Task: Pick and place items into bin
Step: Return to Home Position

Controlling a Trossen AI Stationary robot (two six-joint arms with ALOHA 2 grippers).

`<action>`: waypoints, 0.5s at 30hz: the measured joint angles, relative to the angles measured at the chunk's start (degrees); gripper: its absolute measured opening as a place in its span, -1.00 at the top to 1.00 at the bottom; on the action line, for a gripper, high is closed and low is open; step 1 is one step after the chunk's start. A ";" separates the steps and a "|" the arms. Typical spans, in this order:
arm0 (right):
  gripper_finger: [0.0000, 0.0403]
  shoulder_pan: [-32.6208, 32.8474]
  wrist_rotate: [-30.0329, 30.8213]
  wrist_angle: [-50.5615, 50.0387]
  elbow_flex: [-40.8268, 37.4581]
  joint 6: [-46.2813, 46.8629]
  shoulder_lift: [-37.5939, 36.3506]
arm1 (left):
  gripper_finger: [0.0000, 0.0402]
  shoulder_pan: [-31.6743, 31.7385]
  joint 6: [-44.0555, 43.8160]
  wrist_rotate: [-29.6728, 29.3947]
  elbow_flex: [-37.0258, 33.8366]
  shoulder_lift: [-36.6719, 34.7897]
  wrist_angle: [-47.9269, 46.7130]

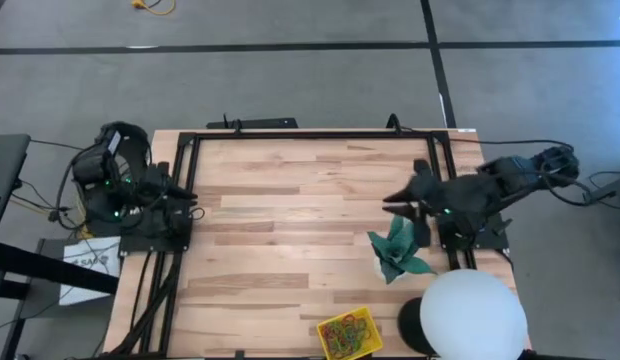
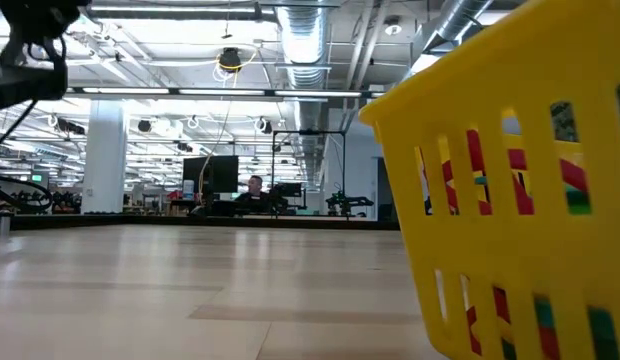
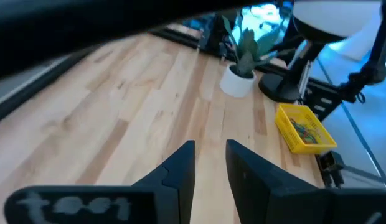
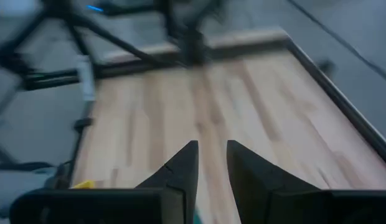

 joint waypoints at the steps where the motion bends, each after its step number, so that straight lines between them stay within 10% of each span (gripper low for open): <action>1: 0.62 0.67 -0.86 4.78 -4.73 -2.59 -3.45 | 0.60 0.00 0.49 -1.03 -0.67 -1.24 0.00; 15: 0.62 -2.97 -3.64 32.23 -44.89 -14.44 -36.07 | 0.60 0.00 2.85 -18.23 -7.15 -5.75 1.06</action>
